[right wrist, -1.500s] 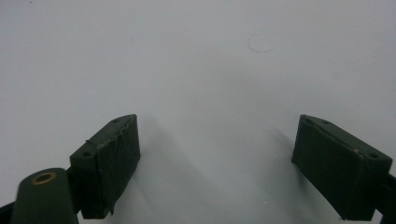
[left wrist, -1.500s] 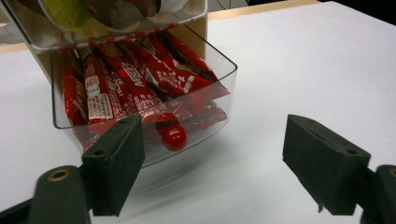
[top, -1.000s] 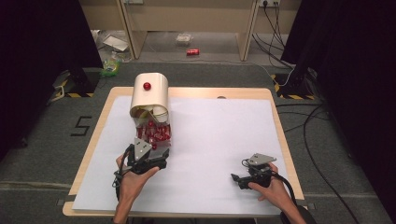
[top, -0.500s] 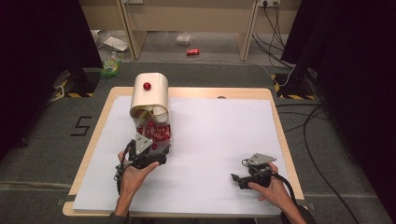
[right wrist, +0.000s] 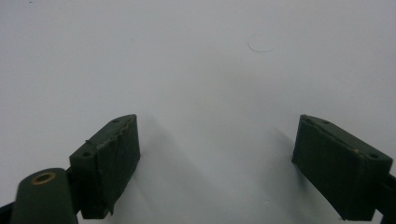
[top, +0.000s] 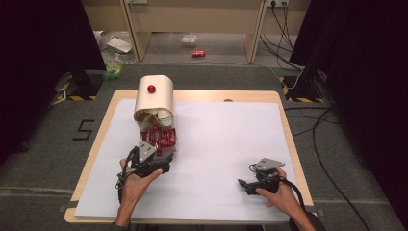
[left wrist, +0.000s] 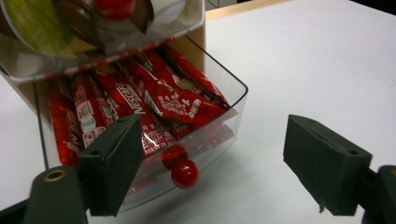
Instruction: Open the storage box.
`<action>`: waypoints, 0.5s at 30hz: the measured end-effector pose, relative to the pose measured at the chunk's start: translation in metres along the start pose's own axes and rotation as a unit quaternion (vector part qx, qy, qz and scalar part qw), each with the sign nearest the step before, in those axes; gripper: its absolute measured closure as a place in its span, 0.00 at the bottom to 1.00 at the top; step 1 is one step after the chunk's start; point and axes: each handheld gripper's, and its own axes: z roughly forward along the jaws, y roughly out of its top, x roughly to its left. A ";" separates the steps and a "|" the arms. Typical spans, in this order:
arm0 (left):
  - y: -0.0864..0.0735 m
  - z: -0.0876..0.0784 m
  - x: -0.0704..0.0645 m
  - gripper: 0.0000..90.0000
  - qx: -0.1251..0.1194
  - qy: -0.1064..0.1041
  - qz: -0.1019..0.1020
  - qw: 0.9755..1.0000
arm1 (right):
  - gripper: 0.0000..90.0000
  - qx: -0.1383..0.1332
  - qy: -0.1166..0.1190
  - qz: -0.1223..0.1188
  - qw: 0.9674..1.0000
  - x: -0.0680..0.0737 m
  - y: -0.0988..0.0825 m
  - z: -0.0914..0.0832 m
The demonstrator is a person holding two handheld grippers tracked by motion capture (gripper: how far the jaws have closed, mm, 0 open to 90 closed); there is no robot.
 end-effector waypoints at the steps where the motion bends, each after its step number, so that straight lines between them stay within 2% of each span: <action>1: -0.001 -0.001 0.000 0.22 0.002 -0.002 0.002 1.000 | 0.17 0.000 0.000 0.000 1.000 0.000 0.000 0.000; 10: -0.011 -0.007 -0.004 0.26 0.009 -0.007 0.007 1.000 | 0.17 0.000 0.000 0.000 1.000 0.000 0.000 0.000; 15: -0.019 -0.009 -0.012 0.28 0.031 -0.013 0.020 0.999 | 0.17 0.000 0.000 0.000 1.000 0.000 0.000 0.000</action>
